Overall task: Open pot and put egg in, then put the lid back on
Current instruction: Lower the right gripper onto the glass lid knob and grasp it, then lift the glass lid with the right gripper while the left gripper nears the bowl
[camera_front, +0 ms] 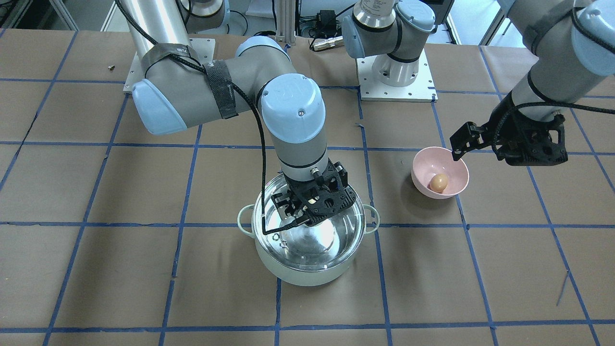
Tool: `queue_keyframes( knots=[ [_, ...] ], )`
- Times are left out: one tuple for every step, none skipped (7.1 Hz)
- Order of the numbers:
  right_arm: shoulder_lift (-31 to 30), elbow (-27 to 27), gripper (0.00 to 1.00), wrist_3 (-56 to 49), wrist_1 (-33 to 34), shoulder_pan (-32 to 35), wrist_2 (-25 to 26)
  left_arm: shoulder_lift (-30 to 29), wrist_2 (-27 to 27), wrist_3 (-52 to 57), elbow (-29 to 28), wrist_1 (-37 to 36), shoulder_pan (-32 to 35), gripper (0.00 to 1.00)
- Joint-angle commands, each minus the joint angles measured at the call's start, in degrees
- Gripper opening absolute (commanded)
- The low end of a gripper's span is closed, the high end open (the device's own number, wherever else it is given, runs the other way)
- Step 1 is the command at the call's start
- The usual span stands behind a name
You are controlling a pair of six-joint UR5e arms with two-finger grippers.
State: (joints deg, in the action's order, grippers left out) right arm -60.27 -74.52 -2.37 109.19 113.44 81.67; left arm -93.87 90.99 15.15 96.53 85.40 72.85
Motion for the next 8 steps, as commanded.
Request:
queue_keyframes(
  knots=[
    [0.0, -0.5, 0.44, 0.0, 0.1, 0.0, 0.4, -1.7, -0.2, 2.7, 7.0, -2.8, -4.9, 1.0],
    [-0.2, -0.5, 0.22, -0.1, 0.1, 0.0, 0.6, -1.6, 0.1, 2.8, 10.5, -4.1, -5.4, 1.0],
    [-0.7, -0.3, 0.11, 0.0, 0.1, -0.1, 0.7, -1.7, 0.0, 3.0, 13.0, -7.0, -6.4, 1.0],
    [-2.6, -0.2, 0.1, 0.2, -0.3, -0.1, 0.9, -1.6, 0.2, 3.1, 14.5, -9.1, -6.7, 1.0],
    [-6.9, 0.0, 0.1, 0.3, -2.8, -0.3, 1.7, -1.7, 0.2, 5.7, 15.5, -10.7, -6.9, 1.0],
    [-11.8, 0.5, 0.1, 0.3, -9.6, -1.5, 2.2, -1.7, 0.0, 8.6, 18.5, -17.4, -7.4, 1.0],
    [-15.6, 0.7, 0.1, 0.2, -15.0, -4.0, 3.1, -1.7, 0.2, 9.8, 23.0, -22.9, -7.5, 1.0],
    [-18.6, 0.6, 0.1, 0.2, -19.2, -8.3, 3.2, -1.3, 0.3, 12.2, 24.9, -23.4, -7.4, 1.0]
  ],
)
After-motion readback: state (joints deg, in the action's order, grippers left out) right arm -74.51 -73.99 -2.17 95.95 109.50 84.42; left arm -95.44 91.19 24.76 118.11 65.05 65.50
